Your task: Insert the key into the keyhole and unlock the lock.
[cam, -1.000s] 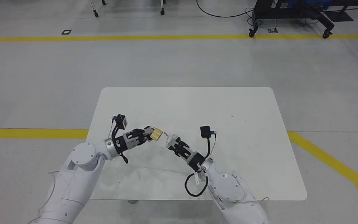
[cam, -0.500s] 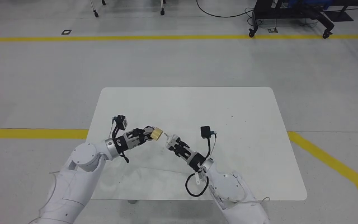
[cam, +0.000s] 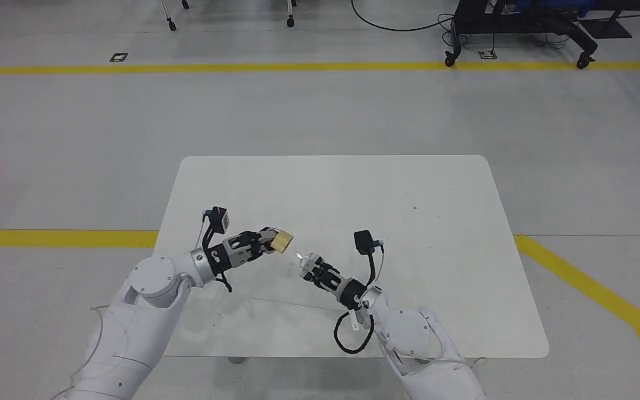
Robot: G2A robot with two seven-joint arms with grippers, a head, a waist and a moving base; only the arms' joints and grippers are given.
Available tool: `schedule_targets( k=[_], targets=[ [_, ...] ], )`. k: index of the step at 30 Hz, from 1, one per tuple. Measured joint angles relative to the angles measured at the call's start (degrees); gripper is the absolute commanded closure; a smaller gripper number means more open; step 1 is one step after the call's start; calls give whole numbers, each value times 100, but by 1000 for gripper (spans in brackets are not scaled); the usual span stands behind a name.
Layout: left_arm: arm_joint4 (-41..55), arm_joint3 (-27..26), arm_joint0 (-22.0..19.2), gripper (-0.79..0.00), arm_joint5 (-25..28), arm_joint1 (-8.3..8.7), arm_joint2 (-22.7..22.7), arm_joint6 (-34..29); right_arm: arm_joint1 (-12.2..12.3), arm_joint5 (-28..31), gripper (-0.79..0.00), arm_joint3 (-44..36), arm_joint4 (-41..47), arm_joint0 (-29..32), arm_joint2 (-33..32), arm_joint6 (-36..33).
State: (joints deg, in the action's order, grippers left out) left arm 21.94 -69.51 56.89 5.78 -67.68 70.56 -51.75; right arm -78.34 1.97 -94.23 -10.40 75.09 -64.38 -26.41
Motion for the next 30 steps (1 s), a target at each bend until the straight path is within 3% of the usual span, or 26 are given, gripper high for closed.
schedule_targets(
  k=[10,23,30],
  targets=[
    [29,73,-63,0,-129,-42,-195,63,60,119,0,-133,117,190,-151,-142],
    [29,269,-305,0,-202,-138,-556,74,390,1288,0,-777,1731,1362,-1990,-1357],
    [15,291,-312,0,-228,-137,-561,58,392,1290,0,-777,1752,1368,-2005,-1367]
  ],
)
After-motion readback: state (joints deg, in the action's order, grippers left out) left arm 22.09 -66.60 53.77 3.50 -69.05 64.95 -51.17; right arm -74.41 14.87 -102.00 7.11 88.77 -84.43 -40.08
